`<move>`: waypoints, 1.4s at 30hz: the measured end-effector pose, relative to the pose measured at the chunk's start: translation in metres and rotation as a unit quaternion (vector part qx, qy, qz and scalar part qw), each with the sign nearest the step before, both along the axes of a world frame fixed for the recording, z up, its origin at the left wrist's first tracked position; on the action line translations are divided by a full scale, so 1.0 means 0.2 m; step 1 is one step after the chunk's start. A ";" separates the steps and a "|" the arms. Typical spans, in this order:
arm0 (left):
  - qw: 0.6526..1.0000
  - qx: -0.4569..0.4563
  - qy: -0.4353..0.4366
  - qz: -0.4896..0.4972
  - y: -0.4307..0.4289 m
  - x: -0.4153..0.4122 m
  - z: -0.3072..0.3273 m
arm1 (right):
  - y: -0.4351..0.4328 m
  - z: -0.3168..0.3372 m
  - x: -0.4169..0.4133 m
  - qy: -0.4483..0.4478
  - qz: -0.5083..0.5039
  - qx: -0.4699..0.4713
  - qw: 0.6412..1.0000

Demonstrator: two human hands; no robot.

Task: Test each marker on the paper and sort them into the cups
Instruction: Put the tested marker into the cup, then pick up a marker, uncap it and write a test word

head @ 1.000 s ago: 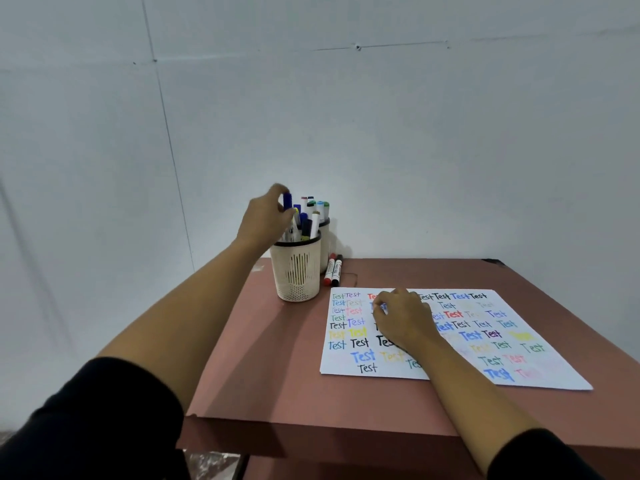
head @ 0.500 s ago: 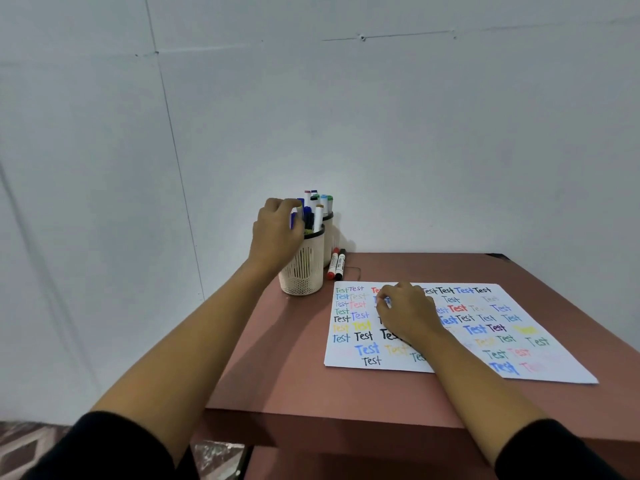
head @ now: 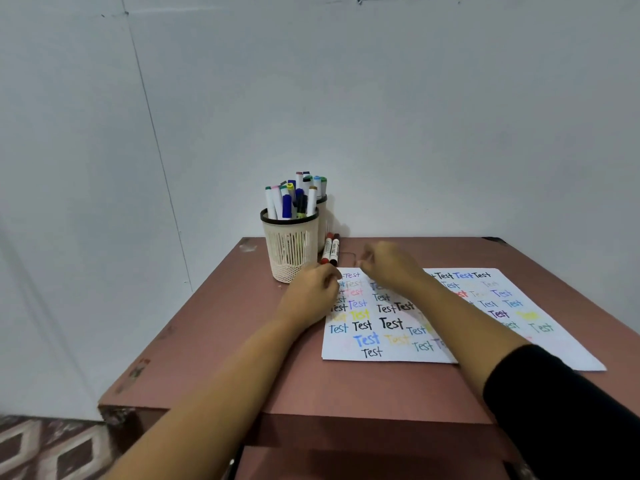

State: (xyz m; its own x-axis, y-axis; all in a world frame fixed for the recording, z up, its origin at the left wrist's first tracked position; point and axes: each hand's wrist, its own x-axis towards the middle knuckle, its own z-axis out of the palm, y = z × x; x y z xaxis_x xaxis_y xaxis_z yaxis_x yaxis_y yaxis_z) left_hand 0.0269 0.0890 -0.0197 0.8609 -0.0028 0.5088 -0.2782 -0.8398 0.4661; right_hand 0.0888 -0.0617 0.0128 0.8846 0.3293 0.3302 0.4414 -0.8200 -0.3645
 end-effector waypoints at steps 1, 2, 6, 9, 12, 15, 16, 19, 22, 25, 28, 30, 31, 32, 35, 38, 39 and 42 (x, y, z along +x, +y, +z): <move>1.000 -0.004 0.003 0.003 0.00 0.00 0.00 | 0.02 0.01 0.02 0.010 0.000 0.013 1.000; 1.000 -0.006 0.008 0.004 0.00 0.01 -0.01 | 0.05 0.00 0.05 0.025 0.004 0.029 0.999; 0.999 -0.029 0.014 0.010 0.02 0.03 -0.01 | 0.14 -0.01 0.12 0.070 0.038 0.092 0.993; 0.999 -0.035 0.014 0.013 0.02 0.05 -0.02 | 0.18 -0.06 0.17 0.082 0.050 0.118 0.988; 0.999 -0.037 0.019 0.015 0.03 0.07 -0.03 | 0.21 -0.09 0.22 0.065 0.052 0.087 0.993; 0.999 -0.034 0.013 0.015 0.03 0.08 -0.04 | 0.23 -0.08 0.26 0.037 0.054 0.007 0.998; 0.999 -0.034 0.011 0.014 0.03 0.08 -0.04 | 0.23 -0.08 0.27 0.033 0.061 -0.004 0.998; 0.999 -0.032 0.013 0.011 0.03 0.08 -0.04 | 0.24 -0.09 0.29 0.019 0.065 -0.037 0.997; 0.999 -0.029 0.013 0.011 0.03 0.09 -0.03 | 0.24 -0.10 0.29 -0.010 0.055 -0.063 0.996; 0.999 -0.029 0.014 0.011 0.02 0.08 -0.03 | 0.23 -0.11 0.28 -0.031 0.063 -0.074 0.995; 0.999 -0.032 0.015 0.011 0.03 0.08 -0.03 | 0.23 -0.10 0.27 -0.020 0.079 -0.051 0.995; 0.999 -0.032 0.019 0.013 0.03 0.08 -0.04 | 0.22 -0.10 0.27 -0.007 0.072 -0.048 0.996; 0.999 -0.032 0.020 0.014 0.03 0.08 -0.04 | 0.22 -0.10 0.27 0.000 0.063 -0.044 0.997; 0.999 -0.032 0.020 0.013 0.03 0.08 -0.04 | 0.21 -0.09 0.26 0.001 0.055 -0.036 0.998; 0.999 -0.029 0.014 0.012 0.03 0.08 -0.03 | 0.19 -0.08 0.26 -0.014 0.025 0.041 0.999; 1.000 -0.027 0.001 0.009 0.03 0.07 -0.03 | 0.15 -0.06 0.25 -0.050 0.009 0.139 0.989; 1.000 -0.026 -0.005 0.009 0.03 0.07 -0.03 | 0.14 -0.04 0.24 -0.058 0.006 0.172 0.983; 0.999 -0.030 -0.026 0.009 0.04 0.06 -0.03 | 0.08 0.01 0.17 -0.084 0.002 0.242 0.967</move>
State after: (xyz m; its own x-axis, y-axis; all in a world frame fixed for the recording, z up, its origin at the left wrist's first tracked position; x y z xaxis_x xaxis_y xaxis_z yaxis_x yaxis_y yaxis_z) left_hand 0.0397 0.0963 -0.0254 0.8331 0.0438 0.5514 -0.2884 -0.8162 0.5006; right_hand 0.1218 -0.0460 0.0156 0.8036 0.1030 0.5861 0.5308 -0.5694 -0.6277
